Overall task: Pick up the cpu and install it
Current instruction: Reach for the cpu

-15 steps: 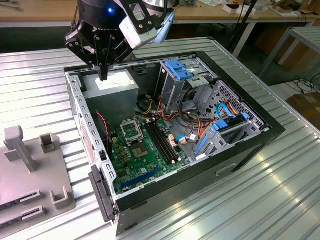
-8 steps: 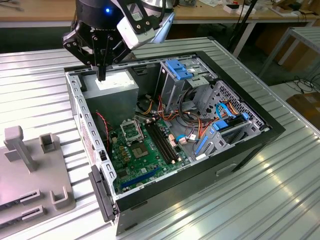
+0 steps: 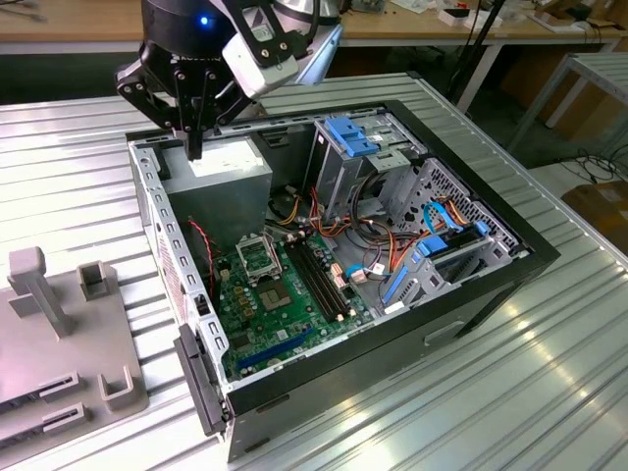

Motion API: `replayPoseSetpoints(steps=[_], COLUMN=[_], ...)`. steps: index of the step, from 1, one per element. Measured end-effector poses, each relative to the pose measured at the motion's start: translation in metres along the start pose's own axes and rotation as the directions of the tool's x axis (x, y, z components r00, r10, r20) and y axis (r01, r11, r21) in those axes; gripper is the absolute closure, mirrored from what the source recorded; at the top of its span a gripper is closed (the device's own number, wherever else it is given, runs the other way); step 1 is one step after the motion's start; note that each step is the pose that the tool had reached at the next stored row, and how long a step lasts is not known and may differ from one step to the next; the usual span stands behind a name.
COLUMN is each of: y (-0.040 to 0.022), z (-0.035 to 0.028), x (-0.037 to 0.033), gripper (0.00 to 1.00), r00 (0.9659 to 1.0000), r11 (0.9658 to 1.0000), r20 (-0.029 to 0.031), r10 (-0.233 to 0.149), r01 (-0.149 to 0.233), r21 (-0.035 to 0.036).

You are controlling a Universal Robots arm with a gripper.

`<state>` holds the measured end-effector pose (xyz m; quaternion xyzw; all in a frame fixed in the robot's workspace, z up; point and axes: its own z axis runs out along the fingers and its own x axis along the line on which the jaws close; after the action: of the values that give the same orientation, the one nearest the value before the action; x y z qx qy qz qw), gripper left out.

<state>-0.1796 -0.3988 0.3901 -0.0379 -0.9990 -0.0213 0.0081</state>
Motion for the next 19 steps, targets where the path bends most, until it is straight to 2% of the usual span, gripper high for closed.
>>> replayPoseSetpoints(steps=[19], y=[-0.0007], z=[0.0006], x=[0.0089], gripper=[0.89], r00=[1.0], r11=[1.0], r20=[-0.0056], r10=[0.0], r01=[0.0], r21=[0.0004])
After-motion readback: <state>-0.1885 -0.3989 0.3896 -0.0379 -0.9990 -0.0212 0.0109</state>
